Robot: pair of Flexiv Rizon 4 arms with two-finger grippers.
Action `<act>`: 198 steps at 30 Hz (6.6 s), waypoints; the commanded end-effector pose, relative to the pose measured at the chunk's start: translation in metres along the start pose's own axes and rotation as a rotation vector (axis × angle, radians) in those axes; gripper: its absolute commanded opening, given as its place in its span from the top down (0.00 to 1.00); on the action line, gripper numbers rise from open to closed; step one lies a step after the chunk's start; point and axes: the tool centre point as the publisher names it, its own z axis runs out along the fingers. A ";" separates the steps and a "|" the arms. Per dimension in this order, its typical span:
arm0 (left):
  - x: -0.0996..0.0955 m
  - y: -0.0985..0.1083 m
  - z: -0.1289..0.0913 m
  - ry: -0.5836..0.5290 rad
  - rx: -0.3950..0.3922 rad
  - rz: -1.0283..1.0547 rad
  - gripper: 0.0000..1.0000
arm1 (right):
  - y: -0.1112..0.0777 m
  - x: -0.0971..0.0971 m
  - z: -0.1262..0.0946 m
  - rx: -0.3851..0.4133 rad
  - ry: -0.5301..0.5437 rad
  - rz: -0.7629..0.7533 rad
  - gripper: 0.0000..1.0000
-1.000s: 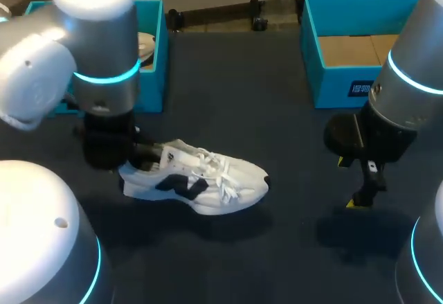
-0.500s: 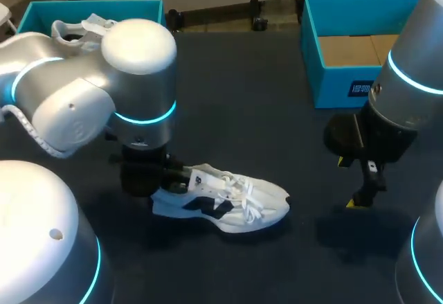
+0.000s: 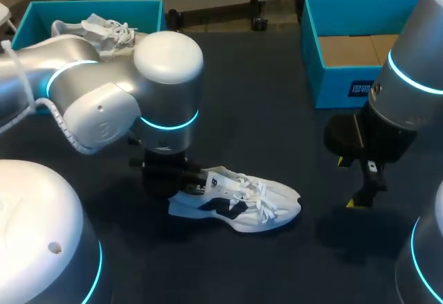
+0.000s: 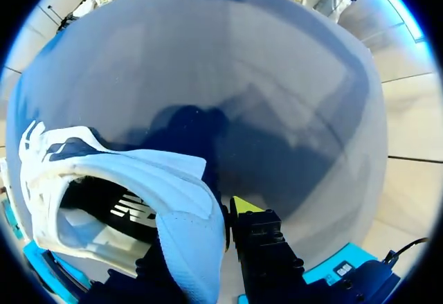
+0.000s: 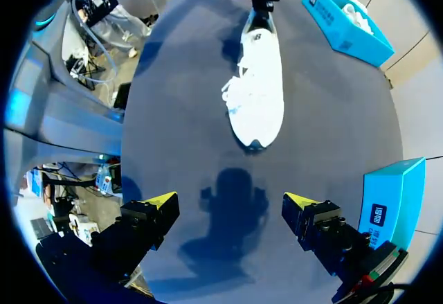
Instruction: Take the shoe out of the shoebox, open the shoe tongue, remove and reinsert the insole, then place the shoe into the shoebox
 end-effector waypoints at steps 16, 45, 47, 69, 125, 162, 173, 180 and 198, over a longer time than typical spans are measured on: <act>-0.020 0.007 0.011 -0.009 0.024 0.025 1.00 | 0.000 0.000 0.002 0.000 -0.001 0.000 0.00; 0.004 -0.008 -0.074 -0.315 0.171 -0.109 0.00 | 0.000 0.000 0.002 0.000 -0.001 0.000 0.00; 0.007 -0.013 -0.081 -0.346 0.197 -0.160 0.00 | 0.000 0.000 0.002 0.000 -0.001 0.000 0.00; 0.016 -0.029 -0.102 -0.497 0.342 -0.349 0.00 | 0.000 0.000 0.002 0.000 -0.001 0.000 0.00; 0.077 0.002 0.007 -0.756 1.102 -1.153 0.00 | 0.000 0.000 0.002 0.000 -0.001 0.000 0.00; 0.089 -0.017 0.037 -1.039 1.251 -1.285 0.00 | 0.000 0.000 0.002 0.000 -0.001 0.000 0.00; 0.084 -0.024 0.036 -1.094 1.233 -1.302 0.00 | 0.000 0.000 0.002 0.000 -0.001 0.000 0.00; 0.071 -0.020 0.034 -1.109 1.213 -1.303 0.00 | 0.000 0.000 0.002 0.000 -0.001 0.000 0.00; 0.024 0.000 0.029 -1.144 1.169 -1.314 0.00 | 0.000 0.000 0.002 0.000 -0.001 0.000 0.00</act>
